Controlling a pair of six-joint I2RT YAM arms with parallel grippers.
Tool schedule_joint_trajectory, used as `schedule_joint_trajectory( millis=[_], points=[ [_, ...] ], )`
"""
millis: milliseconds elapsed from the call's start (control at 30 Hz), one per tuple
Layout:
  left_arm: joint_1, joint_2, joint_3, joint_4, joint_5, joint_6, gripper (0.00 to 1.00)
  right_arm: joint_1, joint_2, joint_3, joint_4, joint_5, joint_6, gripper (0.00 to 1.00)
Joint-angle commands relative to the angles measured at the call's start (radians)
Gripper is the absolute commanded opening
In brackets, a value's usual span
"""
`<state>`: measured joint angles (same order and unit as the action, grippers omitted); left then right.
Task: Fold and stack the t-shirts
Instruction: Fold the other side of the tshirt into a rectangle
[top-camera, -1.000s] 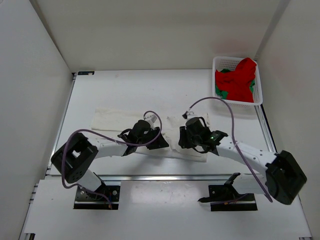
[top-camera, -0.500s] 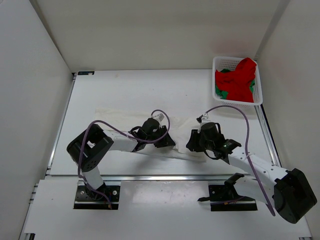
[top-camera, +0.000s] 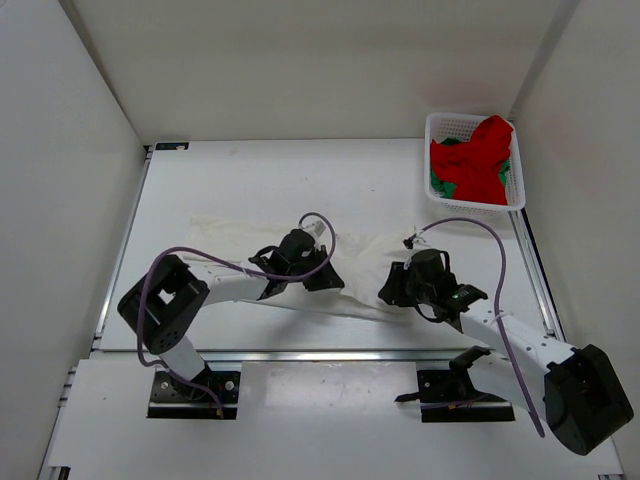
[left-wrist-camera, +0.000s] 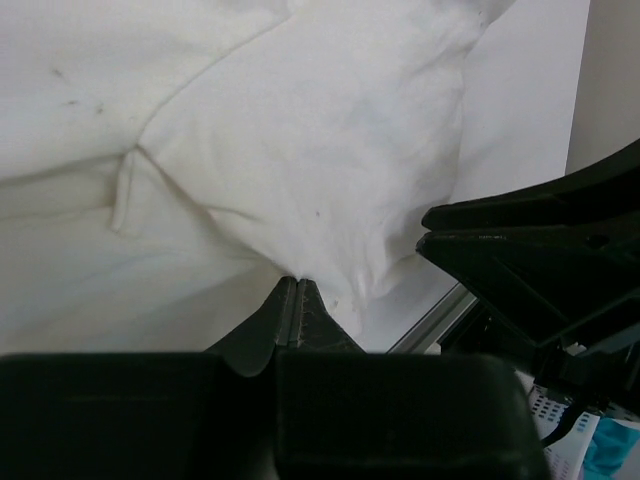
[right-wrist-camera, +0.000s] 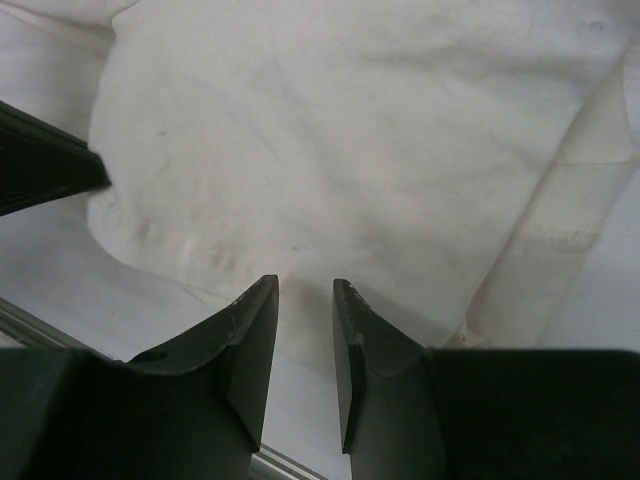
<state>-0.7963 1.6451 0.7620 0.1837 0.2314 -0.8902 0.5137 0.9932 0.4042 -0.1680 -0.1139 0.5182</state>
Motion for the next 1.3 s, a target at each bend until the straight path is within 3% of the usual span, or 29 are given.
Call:
schedule_joint_trajectory(
  millis=[0, 200, 300, 333, 400, 533, 633, 967, 1100, 1267],
  points=[
    [0.025, -0.076, 0.04, -0.133, 0.028, 0.078, 0.01, -0.024, 0.005, -0.002, 0.053, -0.003, 0.0, 0.27],
    [0.045, -0.079, 0.105, -0.409, 0.025, 0.215, 0.3, -0.034, 0.032, 0.022, 0.001, 0.023, -0.006, 0.27],
    [0.062, -0.114, 0.045, -0.455, 0.022, 0.25, 0.48, -0.061, -0.025, 0.045, -0.008, 0.033, -0.015, 0.29],
    [0.089, -0.125, 0.04, -0.451, 0.029, 0.252, 0.6, -0.102, -0.034, 0.057, -0.016, 0.028, -0.023, 0.29],
    [0.112, -0.171, 0.004, -0.428, 0.046, 0.24, 0.66, -0.186, -0.042, 0.08, 0.007, -0.021, -0.03, 0.29],
    [0.109, -0.191, 0.043, -0.374, 0.051, 0.209, 0.66, -0.363, 0.037, 0.131, 0.108, -0.143, -0.029, 0.32],
    [0.156, -0.145, 0.094, -0.271, 0.074, 0.171, 0.63, -0.42, 0.139, 0.153, 0.215, -0.194, -0.03, 0.34],
    [0.443, 0.146, 0.255, -0.125, 0.146, 0.083, 0.59, -0.512, 0.381, 0.209, 0.412, -0.239, 0.02, 0.37],
    [0.48, 0.202, 0.26, -0.124, 0.129, 0.082, 0.58, -0.512, 0.444, 0.237, 0.433, -0.259, 0.009, 0.32],
    [0.554, 0.228, 0.188, -0.073, 0.152, 0.06, 0.58, -0.509, 0.496, 0.228, 0.483, -0.268, 0.037, 0.06]
  ],
)
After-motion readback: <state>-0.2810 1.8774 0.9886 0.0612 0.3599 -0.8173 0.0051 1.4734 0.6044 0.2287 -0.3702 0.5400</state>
